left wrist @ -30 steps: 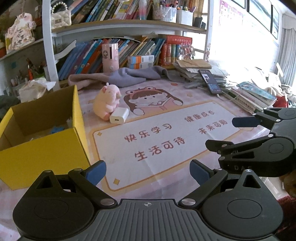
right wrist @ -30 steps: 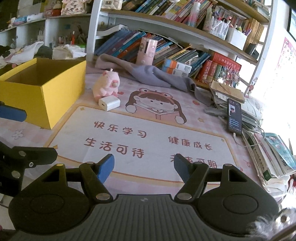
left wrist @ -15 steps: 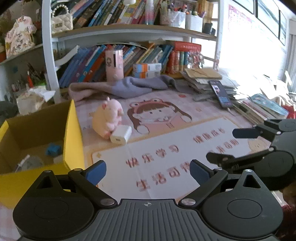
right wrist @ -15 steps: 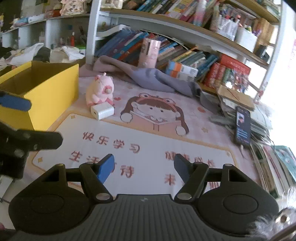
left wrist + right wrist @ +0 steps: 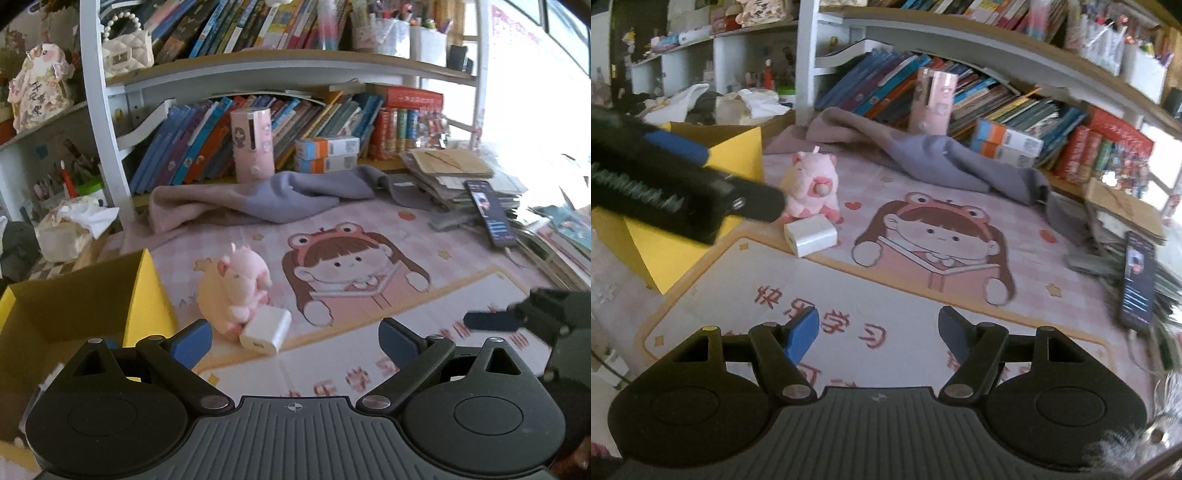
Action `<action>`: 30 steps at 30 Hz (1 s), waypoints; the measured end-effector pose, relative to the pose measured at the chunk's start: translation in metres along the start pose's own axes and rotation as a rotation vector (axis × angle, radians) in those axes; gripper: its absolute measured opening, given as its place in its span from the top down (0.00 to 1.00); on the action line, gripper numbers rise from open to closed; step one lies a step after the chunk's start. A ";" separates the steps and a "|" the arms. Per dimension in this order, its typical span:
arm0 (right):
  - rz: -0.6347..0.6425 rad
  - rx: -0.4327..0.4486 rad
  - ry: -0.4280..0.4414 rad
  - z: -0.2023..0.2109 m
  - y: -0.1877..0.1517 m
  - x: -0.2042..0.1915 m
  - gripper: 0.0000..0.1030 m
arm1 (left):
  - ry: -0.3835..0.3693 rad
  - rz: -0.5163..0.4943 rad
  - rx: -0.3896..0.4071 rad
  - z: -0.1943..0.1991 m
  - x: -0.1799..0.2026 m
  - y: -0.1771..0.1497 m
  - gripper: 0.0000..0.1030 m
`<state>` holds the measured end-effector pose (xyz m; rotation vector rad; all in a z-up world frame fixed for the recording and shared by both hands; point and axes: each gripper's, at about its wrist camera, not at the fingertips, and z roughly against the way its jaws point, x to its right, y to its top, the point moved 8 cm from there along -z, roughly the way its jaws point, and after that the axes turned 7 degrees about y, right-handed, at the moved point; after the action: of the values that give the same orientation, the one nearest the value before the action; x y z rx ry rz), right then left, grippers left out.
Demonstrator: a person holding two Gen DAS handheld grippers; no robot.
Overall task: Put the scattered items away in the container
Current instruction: 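Grasp the pink plush pig with the left tool while the right tool grasps the white charger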
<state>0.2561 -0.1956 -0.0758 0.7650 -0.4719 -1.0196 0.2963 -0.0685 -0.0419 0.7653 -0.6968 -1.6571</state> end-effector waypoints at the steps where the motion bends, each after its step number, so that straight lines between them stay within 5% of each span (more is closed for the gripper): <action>1: 0.001 0.001 0.015 -0.005 0.002 0.001 0.32 | 0.010 -0.002 -0.005 -0.005 0.000 0.004 0.05; 11: 0.028 0.012 0.165 -0.058 0.020 -0.002 0.32 | 0.083 0.017 -0.073 -0.059 -0.007 0.024 0.05; 30: 0.116 0.026 0.318 -0.134 0.049 -0.017 0.28 | 0.179 0.028 -0.223 -0.165 -0.024 0.022 0.07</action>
<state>0.3673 -0.1195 -0.1268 0.8948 -0.2524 -0.7678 0.4430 -0.0584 -0.1230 0.7285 -0.3874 -1.5864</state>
